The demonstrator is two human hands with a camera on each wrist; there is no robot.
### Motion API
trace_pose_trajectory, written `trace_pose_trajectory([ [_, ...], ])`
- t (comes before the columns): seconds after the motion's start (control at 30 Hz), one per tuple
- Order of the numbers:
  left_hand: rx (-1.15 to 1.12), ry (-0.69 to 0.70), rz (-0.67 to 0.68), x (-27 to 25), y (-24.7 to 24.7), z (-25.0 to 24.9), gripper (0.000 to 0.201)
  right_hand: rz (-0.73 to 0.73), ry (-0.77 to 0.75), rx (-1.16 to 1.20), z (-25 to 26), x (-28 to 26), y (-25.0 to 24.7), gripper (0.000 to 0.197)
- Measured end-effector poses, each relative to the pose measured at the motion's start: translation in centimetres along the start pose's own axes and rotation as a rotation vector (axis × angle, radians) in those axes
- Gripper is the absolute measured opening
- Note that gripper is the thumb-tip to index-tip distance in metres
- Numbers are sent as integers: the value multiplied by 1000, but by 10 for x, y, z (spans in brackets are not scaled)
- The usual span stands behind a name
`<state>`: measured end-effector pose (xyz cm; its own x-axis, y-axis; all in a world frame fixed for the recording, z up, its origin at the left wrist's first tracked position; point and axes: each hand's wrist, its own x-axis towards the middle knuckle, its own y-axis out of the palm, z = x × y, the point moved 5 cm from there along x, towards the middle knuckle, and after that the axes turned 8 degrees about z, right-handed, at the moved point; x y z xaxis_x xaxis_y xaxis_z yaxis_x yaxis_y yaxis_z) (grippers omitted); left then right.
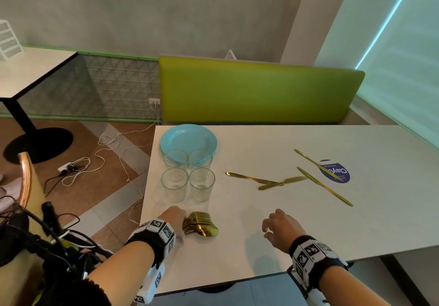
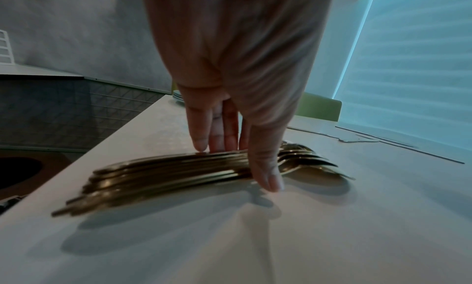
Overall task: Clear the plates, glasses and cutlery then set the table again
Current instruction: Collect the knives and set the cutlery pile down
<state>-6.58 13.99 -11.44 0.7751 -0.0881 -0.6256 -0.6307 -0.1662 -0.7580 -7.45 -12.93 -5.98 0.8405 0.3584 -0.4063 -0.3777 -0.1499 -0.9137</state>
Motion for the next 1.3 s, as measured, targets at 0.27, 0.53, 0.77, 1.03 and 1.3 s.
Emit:
trace_pose_trajectory([
  [0.27,-46,84,-72,-9,-20,-30,58,-16,52,21,-5,5,-9,26],
  [0.53,-105,283,-136,9,-64,-120,41,-33,192,77,-53,2,-25,25],
  [0.77,-60,315,-44,65,-89,-205,35,19,339,135,-148,16,-23,24],
  [1.03,49,182,65,139,-86,-264,28,107,466,181,-259,46,-22,24],
  [1.3,127,98,47,168,-81,-280,24,169,459,189,-308,84,-16,21],
])
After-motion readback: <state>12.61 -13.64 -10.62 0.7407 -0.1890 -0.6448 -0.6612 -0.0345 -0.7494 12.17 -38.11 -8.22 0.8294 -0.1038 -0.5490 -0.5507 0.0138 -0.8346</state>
